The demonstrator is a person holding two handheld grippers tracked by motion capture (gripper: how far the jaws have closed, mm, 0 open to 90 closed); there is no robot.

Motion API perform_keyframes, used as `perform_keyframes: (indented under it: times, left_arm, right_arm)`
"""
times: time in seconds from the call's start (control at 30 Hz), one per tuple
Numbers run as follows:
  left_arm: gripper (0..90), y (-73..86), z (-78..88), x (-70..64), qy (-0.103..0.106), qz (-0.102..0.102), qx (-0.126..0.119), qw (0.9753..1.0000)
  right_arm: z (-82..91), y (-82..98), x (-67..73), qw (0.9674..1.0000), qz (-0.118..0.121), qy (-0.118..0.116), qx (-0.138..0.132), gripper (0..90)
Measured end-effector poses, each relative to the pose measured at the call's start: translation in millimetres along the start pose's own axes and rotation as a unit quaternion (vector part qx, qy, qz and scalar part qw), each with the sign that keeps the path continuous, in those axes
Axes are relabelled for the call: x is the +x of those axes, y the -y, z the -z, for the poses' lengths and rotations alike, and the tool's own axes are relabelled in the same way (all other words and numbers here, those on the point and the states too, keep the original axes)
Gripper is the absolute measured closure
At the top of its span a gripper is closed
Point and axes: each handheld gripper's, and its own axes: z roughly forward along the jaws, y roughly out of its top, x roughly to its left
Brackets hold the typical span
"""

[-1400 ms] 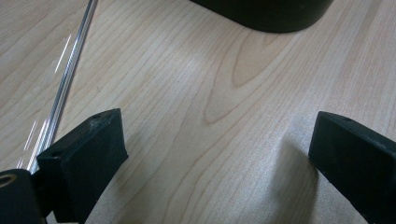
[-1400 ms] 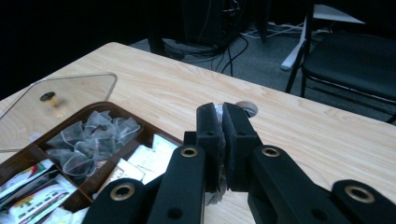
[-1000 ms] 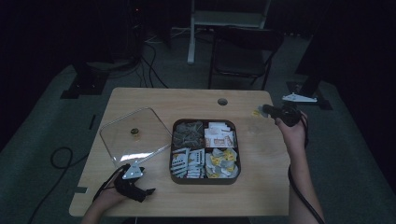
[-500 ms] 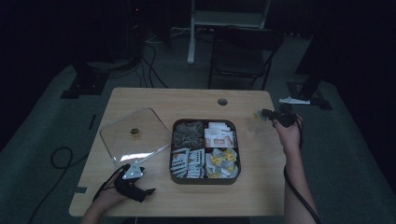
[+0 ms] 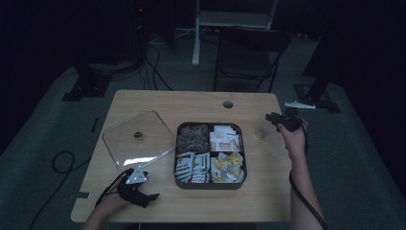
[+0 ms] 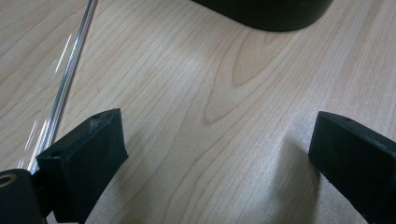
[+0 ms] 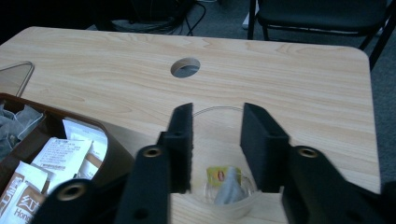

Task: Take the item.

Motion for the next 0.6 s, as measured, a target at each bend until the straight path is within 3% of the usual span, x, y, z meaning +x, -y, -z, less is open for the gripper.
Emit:
perform_keyframes:
  times: [0.37, 0.6]
  left_arm:
    - [4.4, 0.0, 0.0, -0.1, 0.0, 0.0, 0.001, 1.0]
    - [4.4, 0.0, 0.1, 0.2, 0.001, 0.0, 0.0, 1.0]
  right_arm:
    - [15.6, 1.7, 11.2, 0.9995, 0.017, -0.007, -0.026, 40.8]
    - [22.5, 11.1, 19.8, 0.9988, 0.028, -0.028, -0.03, 30.6]
